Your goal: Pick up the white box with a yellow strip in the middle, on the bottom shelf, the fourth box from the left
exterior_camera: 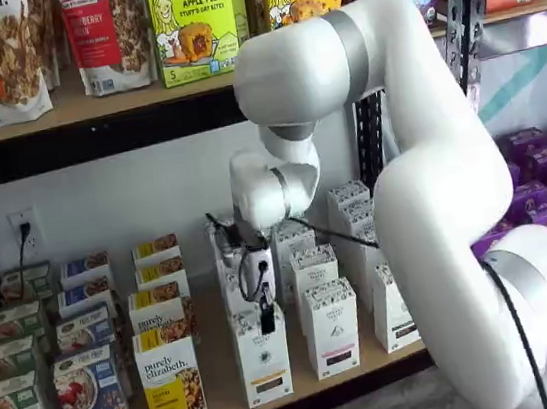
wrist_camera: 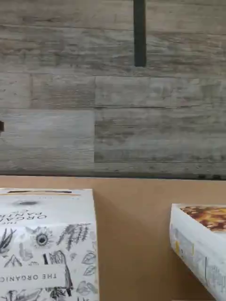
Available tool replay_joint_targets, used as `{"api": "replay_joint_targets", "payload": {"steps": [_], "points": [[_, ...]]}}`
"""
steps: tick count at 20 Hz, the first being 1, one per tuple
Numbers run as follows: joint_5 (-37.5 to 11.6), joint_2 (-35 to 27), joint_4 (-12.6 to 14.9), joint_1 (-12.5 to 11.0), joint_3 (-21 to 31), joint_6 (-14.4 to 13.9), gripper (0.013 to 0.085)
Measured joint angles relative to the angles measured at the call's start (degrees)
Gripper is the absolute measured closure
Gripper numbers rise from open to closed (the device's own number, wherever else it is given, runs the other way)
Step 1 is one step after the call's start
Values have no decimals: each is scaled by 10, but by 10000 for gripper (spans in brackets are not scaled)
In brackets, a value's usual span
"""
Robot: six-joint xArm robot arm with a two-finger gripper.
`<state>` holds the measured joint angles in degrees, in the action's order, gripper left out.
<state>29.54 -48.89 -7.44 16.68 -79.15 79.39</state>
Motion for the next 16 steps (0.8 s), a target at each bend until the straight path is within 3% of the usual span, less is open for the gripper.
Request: {"api": "replay_joint_targets", "payload": {"steps": [3, 12, 16], "points": [[18, -4, 29, -6, -14, -20, 130], [37, -24, 32, -18, -50, -11, 130], [50, -49, 46, -17, -82, -24, 130]]}}
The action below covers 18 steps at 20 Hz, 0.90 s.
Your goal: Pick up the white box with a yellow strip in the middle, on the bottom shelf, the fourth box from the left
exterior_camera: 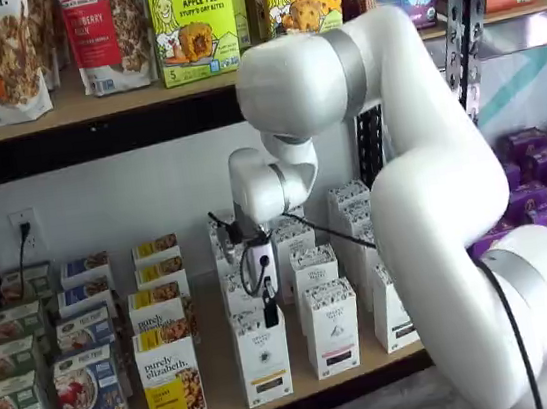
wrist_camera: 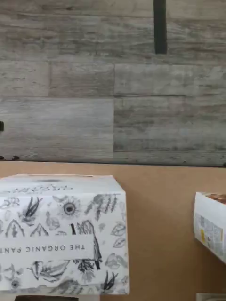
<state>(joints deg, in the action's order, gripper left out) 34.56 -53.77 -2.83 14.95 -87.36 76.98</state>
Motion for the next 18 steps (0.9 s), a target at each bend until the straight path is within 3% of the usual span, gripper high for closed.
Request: {"api": "replay_joint_targets", "payload": {"steps": [4, 18], "points": [[9, -33, -1, 5, -40, -4, 130], [3, -92, 7, 5, -99, -11, 130]]}}
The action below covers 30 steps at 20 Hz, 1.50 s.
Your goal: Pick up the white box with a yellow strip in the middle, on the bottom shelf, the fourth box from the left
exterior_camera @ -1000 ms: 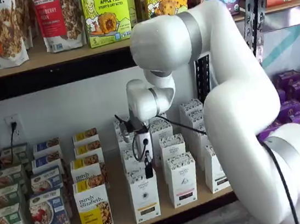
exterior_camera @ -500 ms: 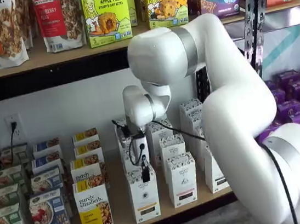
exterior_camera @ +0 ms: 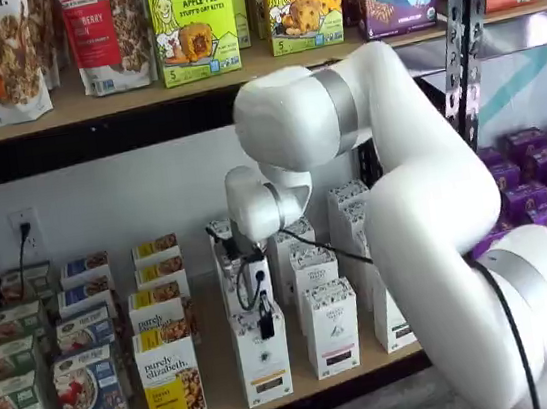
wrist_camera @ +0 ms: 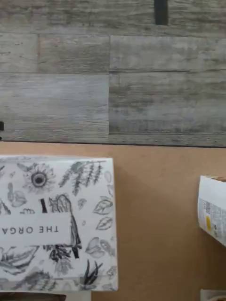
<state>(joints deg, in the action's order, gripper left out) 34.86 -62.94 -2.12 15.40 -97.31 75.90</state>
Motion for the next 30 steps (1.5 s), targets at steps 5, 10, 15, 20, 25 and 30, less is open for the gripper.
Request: {"api": "replay_joint_targets", "payload": {"steps": [5, 10, 15, 20, 25, 30], "points": [[2, -19, 9, 5, -18, -12, 130], [-17, -32, 22, 8, -21, -26, 130], [-21, -43, 14, 8, -29, -20, 130], [-34, -46, -3, 8, -28, -5, 250], [-25, -47, -7, 7, -35, -1, 330], [-8, -50, 2, 7, -47, -8, 330]]}}
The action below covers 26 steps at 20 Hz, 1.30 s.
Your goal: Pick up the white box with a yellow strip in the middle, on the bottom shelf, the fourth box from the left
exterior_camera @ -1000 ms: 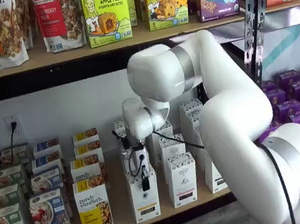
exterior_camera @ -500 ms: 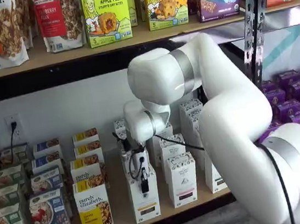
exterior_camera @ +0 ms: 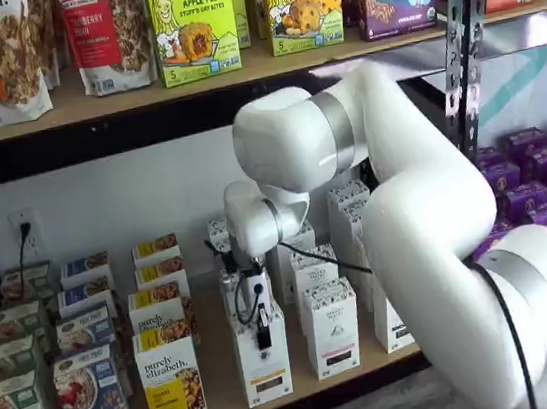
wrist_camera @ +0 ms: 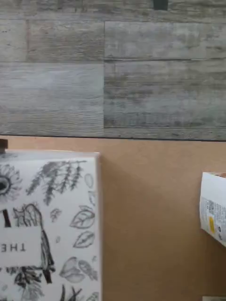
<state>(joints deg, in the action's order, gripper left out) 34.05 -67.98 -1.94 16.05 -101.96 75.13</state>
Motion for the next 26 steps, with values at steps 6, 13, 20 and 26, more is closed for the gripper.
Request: {"api": "replay_joint_targets", "payload": {"steps": [6, 13, 20, 26], "points": [[13, -1, -3, 0, -6, 2, 330], [14, 6, 2, -1, 2, -2, 490], [6, 29, 24, 1, 37, -21, 490], [-2, 64, 17, 10, 86, -24, 490]]}}
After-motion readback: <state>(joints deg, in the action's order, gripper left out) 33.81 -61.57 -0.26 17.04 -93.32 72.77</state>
